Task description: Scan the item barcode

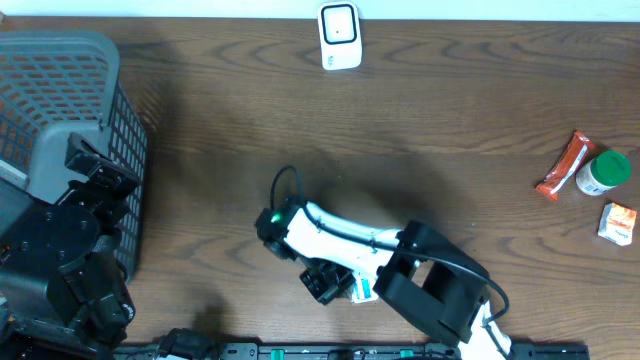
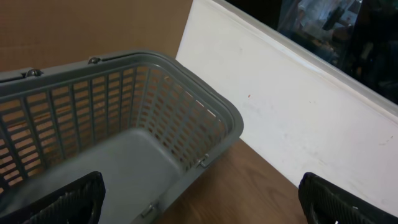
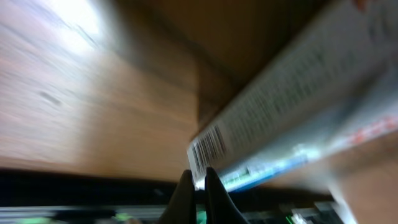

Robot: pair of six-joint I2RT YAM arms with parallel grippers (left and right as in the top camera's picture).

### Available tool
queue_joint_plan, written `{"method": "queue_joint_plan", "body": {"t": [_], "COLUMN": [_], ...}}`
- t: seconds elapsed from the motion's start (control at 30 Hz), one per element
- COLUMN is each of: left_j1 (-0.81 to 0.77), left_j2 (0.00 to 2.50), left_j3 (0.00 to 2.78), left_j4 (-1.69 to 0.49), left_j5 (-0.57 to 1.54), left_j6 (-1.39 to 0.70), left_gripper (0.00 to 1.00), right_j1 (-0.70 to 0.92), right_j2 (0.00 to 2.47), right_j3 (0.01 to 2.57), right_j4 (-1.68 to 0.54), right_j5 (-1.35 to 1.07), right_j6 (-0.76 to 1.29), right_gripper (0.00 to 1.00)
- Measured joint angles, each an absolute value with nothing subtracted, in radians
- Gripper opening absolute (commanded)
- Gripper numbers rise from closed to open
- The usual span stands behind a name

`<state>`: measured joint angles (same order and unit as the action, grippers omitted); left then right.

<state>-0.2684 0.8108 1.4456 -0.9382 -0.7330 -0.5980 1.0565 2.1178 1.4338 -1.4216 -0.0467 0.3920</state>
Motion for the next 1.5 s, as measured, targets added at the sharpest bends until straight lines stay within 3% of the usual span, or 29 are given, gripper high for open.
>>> {"method": "queue_joint_plan", "body": {"t": [0.17,0.43,0.77,1.13,1.5], "left_j1": [-0.268,-0.268,-0.268,-0.268,-0.268], "left_j2": [0.811,0.811,0.811,0.811,0.811], "left_j3": [1.446,1.446,1.446,1.446,1.446], "left_j4": [-0.938,-0.938,-0.938,-0.938,-0.938], "left_j5": [-0.733,-0.733,-0.733,-0.733,-0.733], "left_j6": [-0.598,-0.598,-0.598,-0.598,-0.598], "left_gripper": [1.0,1.0,1.0,1.0,1.0], "right_j1": [1.056,1.021,1.052,1.058,1.061], "right_j2": [2.118,2.116,1.928,1.842,1.841], "right_j3": [1.39,1.356,1.349,1.103,1.044], "right_j4": [-1.493,-1.424,-1.499,-1.183,-1.127], "right_j5": [0.121,0.27,0.165,0.022,-0.033], "right_j6": [0.464,0.545,0.553,0.578,0.614], "right_gripper": [0.01,0.01,0.01,0.01,0.01]}}
